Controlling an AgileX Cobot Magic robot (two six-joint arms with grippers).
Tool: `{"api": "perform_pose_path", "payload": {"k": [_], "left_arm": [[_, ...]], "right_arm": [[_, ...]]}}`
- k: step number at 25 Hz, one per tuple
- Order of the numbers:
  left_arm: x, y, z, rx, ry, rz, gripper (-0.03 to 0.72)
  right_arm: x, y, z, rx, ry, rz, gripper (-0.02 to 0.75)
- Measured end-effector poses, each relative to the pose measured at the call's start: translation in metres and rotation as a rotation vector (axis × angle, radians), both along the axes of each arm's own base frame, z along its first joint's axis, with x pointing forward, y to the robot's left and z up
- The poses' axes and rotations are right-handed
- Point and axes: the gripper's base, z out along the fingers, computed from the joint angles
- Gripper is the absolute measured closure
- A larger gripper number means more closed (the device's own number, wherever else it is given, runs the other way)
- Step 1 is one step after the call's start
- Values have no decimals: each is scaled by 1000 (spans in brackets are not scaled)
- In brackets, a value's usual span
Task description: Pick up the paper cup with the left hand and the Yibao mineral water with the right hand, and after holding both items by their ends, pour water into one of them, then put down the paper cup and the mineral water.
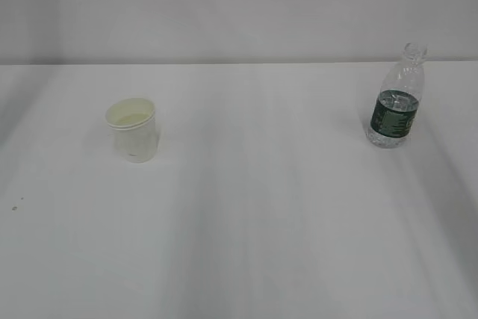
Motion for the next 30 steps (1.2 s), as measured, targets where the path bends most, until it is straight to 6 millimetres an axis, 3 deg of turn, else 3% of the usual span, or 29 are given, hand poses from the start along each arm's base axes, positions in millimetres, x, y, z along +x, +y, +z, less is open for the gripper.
{"api": "perform_pose_path", "payload": {"k": [5,10,17,30], "left_arm": [[-1,-3,17,62,-53,-15,312],[-4,-4,44,84,-131,-16,305],[-6,-2,52,71,-113,6,304],[-42,0,82,66,-94,92,302]], "right_arm": [[-3,0,5,-2,5,-5,148],[-2,-1,25,-3,-9,-16,148],[-3,-2,43,-4,-34,-22,148],[-24,-2,54,5,-32,-37,148]]}}
